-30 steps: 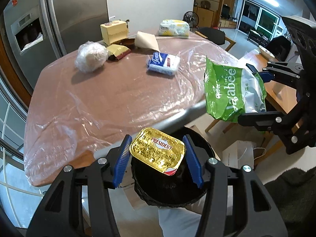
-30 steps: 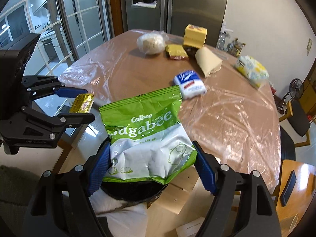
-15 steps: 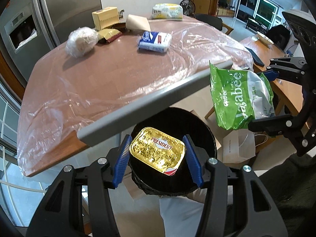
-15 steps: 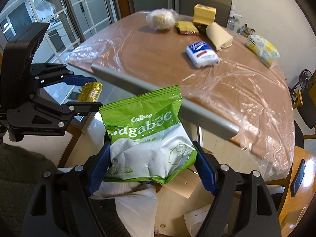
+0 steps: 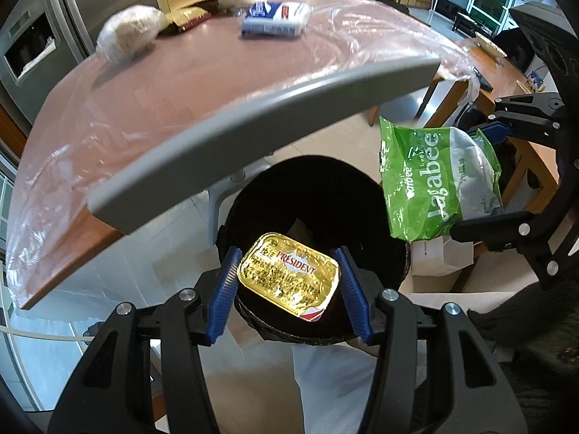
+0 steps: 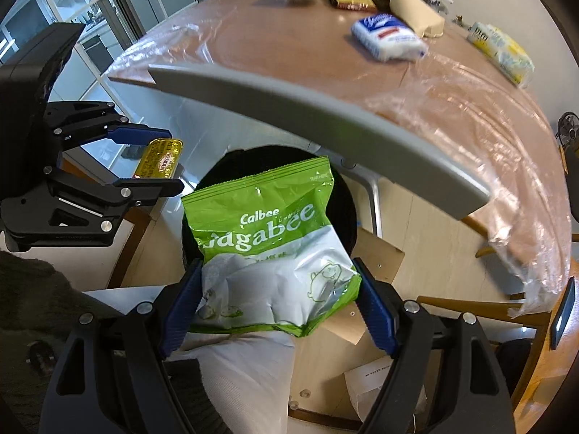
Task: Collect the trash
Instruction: 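Carry the butter portion and chip bag over the black bin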
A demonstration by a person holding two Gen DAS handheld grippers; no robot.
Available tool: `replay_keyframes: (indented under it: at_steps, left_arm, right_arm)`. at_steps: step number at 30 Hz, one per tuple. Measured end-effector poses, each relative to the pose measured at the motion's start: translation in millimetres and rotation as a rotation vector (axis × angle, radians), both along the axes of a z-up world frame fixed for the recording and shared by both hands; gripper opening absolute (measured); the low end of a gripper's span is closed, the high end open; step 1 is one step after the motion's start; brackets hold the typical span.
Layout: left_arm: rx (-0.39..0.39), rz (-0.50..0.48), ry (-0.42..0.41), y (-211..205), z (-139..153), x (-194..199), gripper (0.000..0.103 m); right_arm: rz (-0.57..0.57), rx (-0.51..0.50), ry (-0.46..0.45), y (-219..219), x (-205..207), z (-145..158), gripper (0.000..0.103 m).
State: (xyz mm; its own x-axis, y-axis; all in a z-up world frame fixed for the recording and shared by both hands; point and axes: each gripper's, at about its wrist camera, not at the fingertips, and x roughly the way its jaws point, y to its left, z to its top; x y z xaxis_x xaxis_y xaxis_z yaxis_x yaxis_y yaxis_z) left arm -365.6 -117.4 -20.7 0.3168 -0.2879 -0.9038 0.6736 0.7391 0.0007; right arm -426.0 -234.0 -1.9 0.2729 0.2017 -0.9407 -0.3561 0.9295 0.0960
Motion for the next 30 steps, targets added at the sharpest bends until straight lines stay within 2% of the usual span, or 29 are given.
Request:
replay_keyframes:
  at_steps: [12, 30]
  left_arm:
    - [0.039, -0.004, 0.024, -5.0, -27.6, 8.8, 0.054]
    - [0.067, -0.014, 0.043, -13.3, -41.4, 18.2, 0.054]
  right_arm:
    - [-0.015, -0.013, 0.054, 5.6, 20.8, -34.6, 0.078]
    - [-0.040, -0.023, 0.074, 4.8, 27.6, -49.7, 0.078]
